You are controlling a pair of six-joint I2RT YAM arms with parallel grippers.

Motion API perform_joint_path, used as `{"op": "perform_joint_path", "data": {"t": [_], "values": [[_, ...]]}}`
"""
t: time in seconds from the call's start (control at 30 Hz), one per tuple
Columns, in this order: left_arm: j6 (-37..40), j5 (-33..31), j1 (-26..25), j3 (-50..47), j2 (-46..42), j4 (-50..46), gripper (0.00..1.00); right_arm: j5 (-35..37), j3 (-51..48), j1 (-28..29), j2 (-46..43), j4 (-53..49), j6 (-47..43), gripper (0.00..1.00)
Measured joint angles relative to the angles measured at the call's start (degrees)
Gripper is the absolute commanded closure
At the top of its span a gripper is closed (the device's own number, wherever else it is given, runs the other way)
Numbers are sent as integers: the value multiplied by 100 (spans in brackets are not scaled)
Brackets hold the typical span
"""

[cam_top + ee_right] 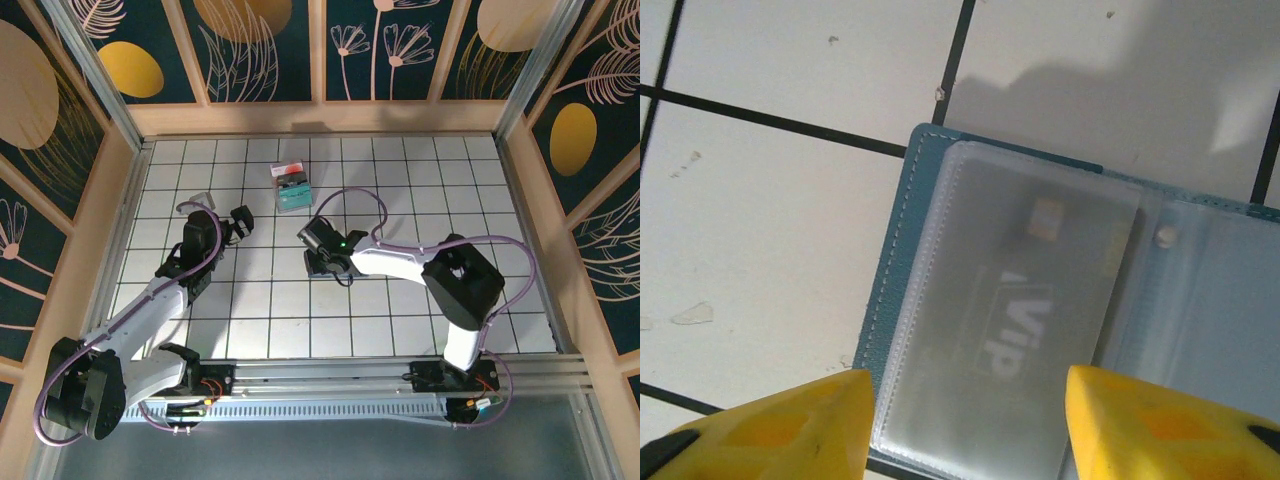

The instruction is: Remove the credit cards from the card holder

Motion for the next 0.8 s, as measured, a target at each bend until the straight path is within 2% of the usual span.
{"op": "perform_joint_path", "data": {"t": [0.37, 0.7, 0.8], "values": [[2, 0, 0, 0, 31, 0, 1, -4, -24, -44, 208, 4, 2, 43], [7, -2, 0, 4, 31, -2, 1, 2, -166, -66, 210, 203, 70, 53], [26, -4, 0, 7, 28, -7, 1, 26, -201, -72, 205, 251, 101, 60]]}}
